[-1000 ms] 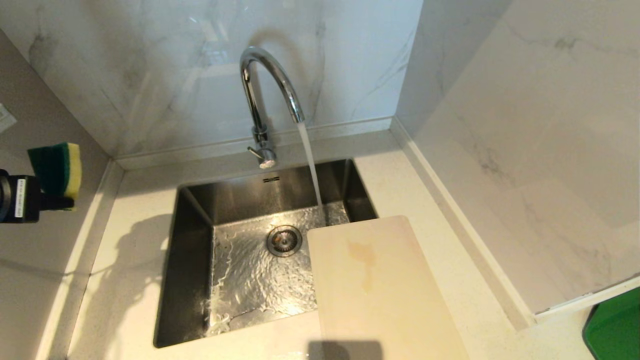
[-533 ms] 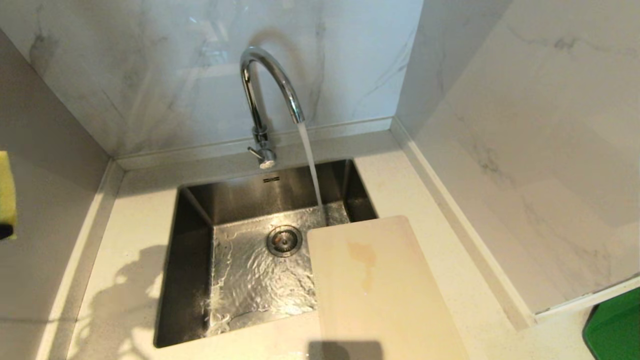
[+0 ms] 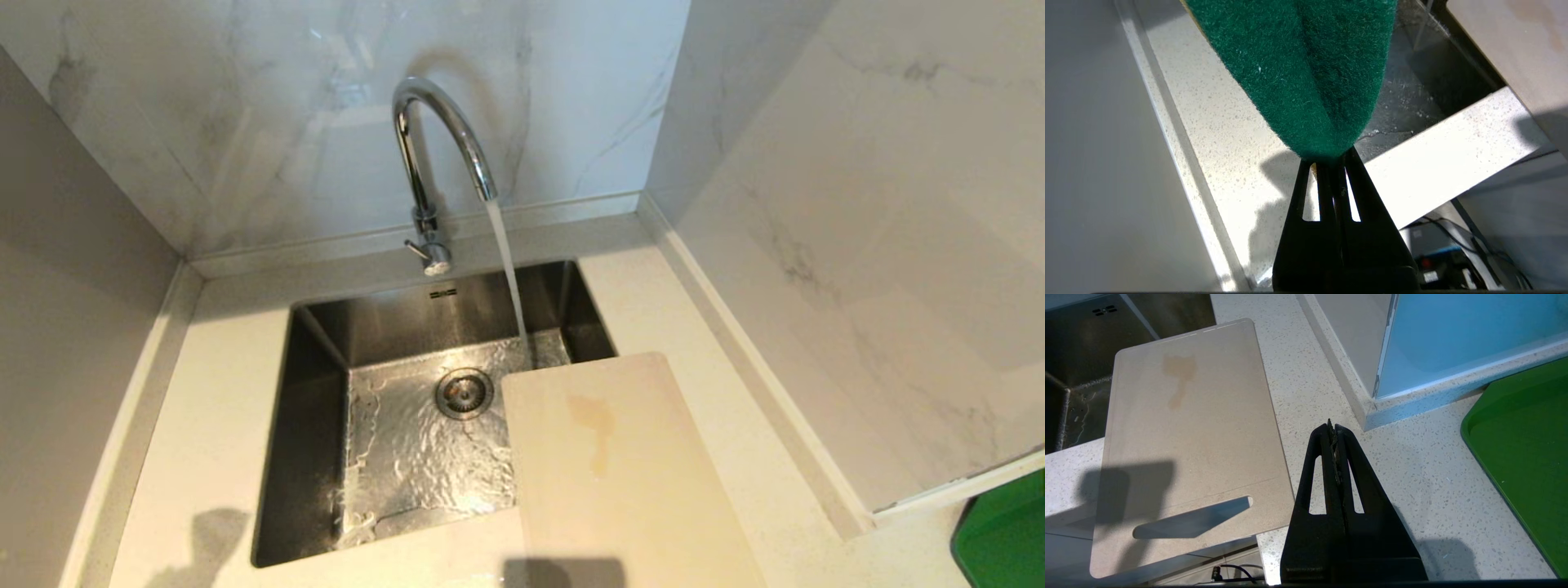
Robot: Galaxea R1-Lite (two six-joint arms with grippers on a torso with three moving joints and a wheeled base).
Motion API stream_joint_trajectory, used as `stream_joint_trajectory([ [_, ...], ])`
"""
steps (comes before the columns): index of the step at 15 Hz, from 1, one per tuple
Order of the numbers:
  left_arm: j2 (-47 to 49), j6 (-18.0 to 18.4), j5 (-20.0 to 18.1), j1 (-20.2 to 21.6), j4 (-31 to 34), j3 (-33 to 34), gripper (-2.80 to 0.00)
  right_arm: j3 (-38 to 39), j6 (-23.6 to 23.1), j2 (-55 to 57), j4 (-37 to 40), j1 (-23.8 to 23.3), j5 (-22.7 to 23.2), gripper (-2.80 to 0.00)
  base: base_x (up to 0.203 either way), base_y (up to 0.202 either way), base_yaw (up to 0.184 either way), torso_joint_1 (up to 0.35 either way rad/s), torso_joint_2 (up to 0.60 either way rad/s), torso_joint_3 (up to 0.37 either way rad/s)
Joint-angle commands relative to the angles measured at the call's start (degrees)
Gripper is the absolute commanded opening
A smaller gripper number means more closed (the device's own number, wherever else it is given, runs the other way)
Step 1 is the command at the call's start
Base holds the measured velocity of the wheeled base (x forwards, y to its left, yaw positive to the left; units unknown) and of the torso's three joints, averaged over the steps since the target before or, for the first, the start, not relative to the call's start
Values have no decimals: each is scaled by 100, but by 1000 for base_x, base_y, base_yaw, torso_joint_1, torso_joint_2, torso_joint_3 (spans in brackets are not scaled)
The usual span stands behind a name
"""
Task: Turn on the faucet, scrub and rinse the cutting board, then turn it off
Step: Pick up the cutting board
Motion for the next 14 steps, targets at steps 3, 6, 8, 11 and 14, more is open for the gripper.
stream_joint_trajectory([
  [3,-1569,9,-19,139,-108,913,-280,0,5,4,-3,2,-1,-280,0,0,0,0,0,0],
  [6,-2270,2,13,236,-137,1481,-280,0,5,9,-3,2,-1,-280,0,0,0,0,0,0],
  [8,-2498,-9,203,245,-72,1596,-280,0,5,9,-3,2,-1,-280,0,0,0,0,0,0],
  [11,-2744,-18,473,246,101,1715,-280,0,5,0,-3,2,-4,-280,0,0,0,0,0,0],
  [14,-2747,-361,579,246,68,1773,-280,0,5,9,-3,2,-1,-280,0,0,0,0,0,0],
])
